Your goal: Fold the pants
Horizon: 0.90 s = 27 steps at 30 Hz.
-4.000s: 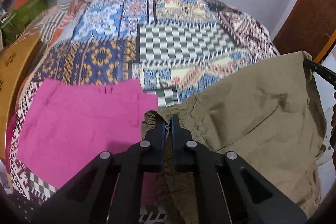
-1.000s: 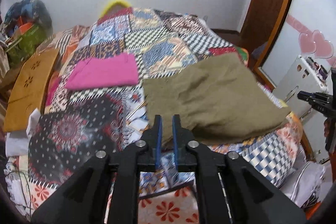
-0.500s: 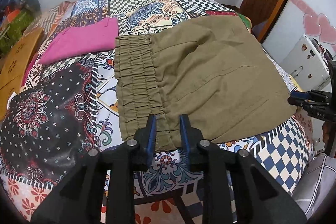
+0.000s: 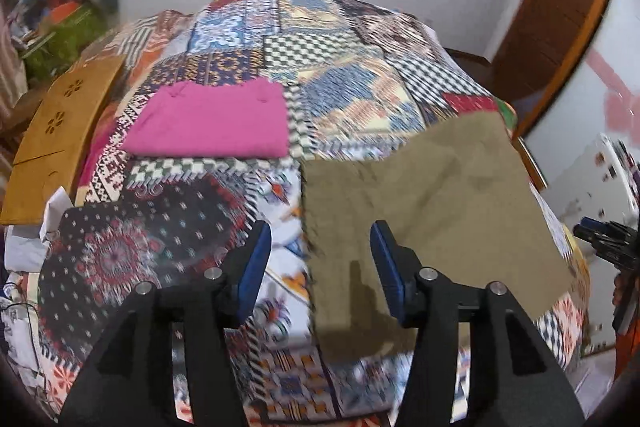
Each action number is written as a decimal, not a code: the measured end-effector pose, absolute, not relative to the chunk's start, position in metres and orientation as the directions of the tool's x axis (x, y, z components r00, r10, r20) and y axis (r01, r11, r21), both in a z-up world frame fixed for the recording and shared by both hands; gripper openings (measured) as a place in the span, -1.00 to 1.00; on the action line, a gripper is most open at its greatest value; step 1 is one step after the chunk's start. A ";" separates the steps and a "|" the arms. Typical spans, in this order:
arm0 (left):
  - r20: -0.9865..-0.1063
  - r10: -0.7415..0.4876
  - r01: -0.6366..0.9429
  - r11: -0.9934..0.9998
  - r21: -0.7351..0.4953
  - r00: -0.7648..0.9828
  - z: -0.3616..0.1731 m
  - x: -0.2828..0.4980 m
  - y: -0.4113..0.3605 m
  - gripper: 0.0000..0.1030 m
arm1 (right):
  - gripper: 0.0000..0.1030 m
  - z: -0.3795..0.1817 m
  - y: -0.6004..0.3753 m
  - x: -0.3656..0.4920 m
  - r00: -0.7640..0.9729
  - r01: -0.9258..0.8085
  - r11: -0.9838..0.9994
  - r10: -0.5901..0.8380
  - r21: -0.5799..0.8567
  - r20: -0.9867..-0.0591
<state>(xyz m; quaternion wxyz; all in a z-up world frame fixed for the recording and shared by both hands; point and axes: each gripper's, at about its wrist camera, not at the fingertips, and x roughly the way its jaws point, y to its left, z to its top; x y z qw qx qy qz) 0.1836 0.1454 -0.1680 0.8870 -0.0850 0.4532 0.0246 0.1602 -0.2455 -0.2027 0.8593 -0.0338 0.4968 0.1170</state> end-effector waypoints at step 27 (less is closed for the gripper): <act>-0.878 -0.198 -0.070 0.965 -0.253 0.436 -0.249 0.307 0.148 -0.07 | 0.01 -0.233 -0.185 0.343 0.459 -0.334 0.936 0.263 0.110 -0.848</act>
